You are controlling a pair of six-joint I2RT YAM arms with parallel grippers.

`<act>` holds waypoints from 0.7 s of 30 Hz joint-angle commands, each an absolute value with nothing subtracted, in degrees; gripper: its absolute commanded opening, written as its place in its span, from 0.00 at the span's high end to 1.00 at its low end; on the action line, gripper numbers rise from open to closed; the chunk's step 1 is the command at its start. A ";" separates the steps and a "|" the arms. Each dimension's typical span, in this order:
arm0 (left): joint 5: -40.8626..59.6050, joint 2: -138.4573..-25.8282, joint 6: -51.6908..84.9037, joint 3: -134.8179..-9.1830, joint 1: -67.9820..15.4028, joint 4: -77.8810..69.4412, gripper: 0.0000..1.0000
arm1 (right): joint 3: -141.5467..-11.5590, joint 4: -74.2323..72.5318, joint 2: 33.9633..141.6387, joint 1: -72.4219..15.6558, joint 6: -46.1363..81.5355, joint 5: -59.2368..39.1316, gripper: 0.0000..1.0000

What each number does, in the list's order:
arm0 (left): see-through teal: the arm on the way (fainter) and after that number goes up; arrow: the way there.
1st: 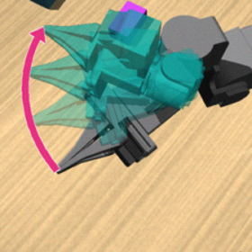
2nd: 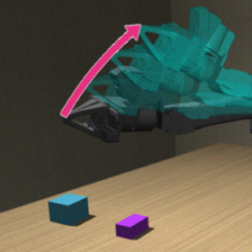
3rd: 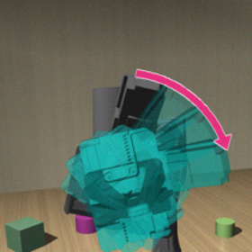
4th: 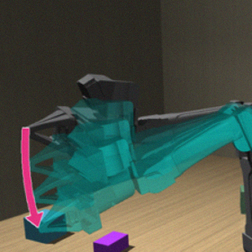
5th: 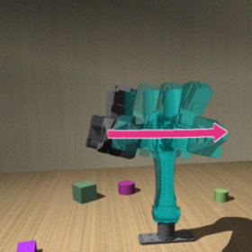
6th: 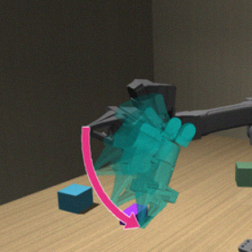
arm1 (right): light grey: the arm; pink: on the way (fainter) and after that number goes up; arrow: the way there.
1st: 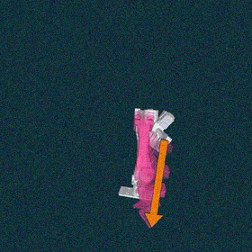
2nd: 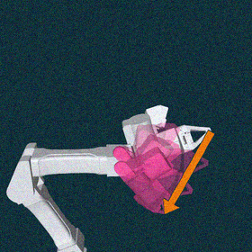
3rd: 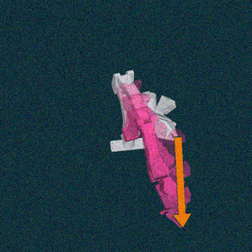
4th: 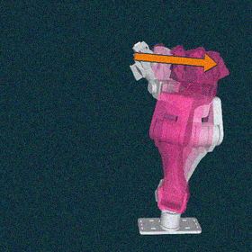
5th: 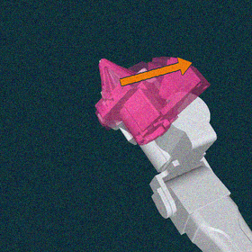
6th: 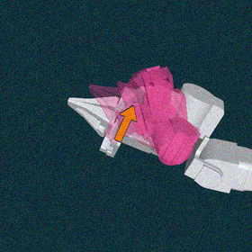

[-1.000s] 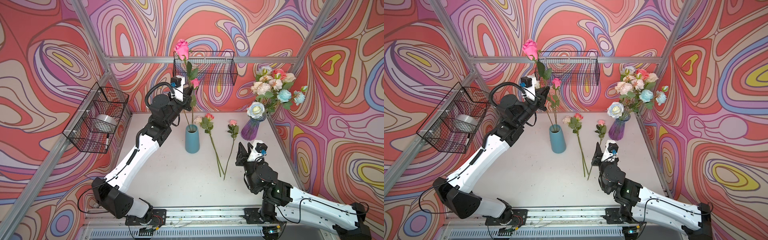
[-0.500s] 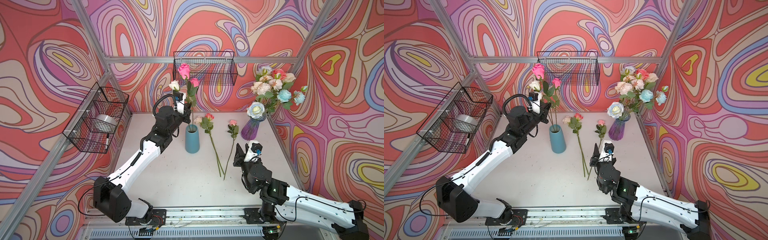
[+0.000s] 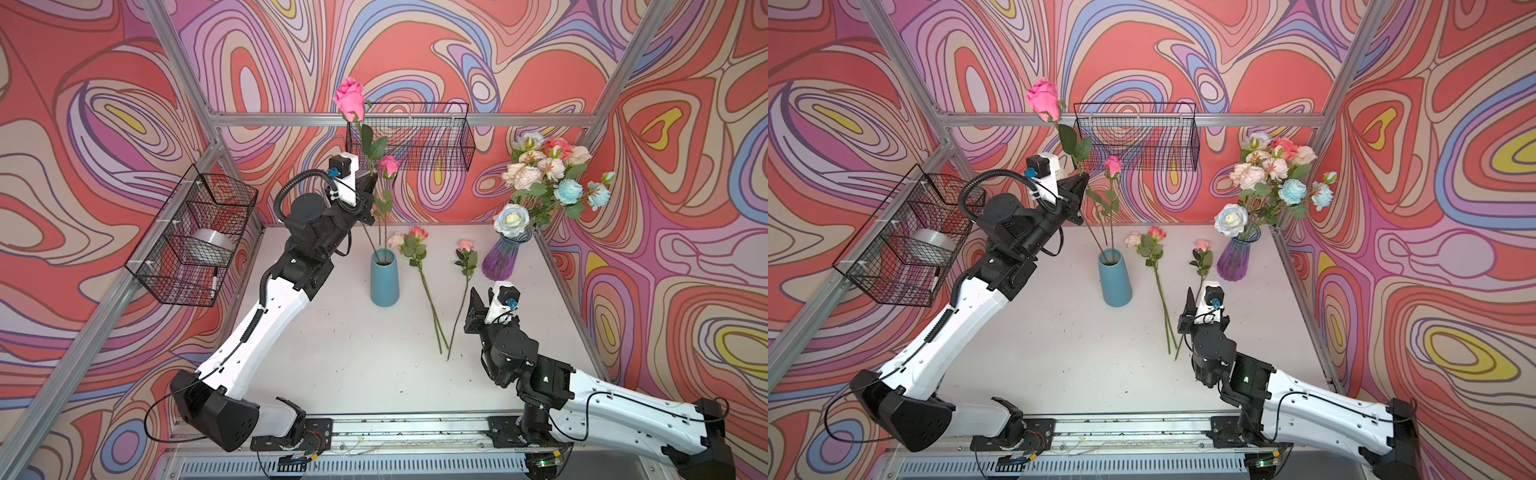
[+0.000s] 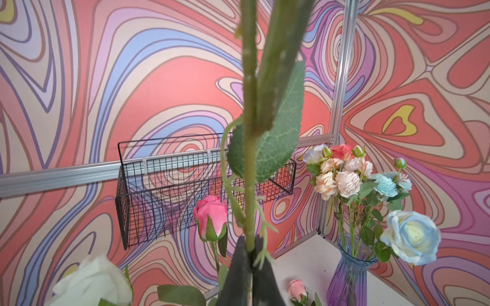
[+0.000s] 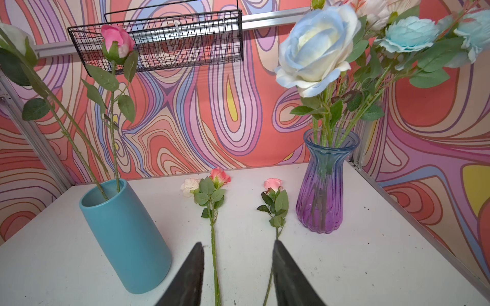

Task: Arrange the flowers into the vase
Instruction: 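Lower the pink rose stem into the teal cylinder with the left gripper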

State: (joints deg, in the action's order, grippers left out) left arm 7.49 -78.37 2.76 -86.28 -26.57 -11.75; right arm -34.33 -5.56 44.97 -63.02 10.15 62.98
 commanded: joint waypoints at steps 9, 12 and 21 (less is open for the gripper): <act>9.81 -74.89 1.68 -87.53 -26.35 -7.60 1.00 | -36.03 -6.39 46.61 -62.84 10.80 62.25 0.57; 10.35 -75.23 3.30 -87.14 -26.33 -7.59 1.00 | -36.10 -6.68 46.98 -62.89 10.82 62.14 0.57; 10.80 -76.55 4.89 -85.81 -26.33 -8.29 1.00 | -35.86 -5.97 46.47 -62.86 11.51 62.23 0.57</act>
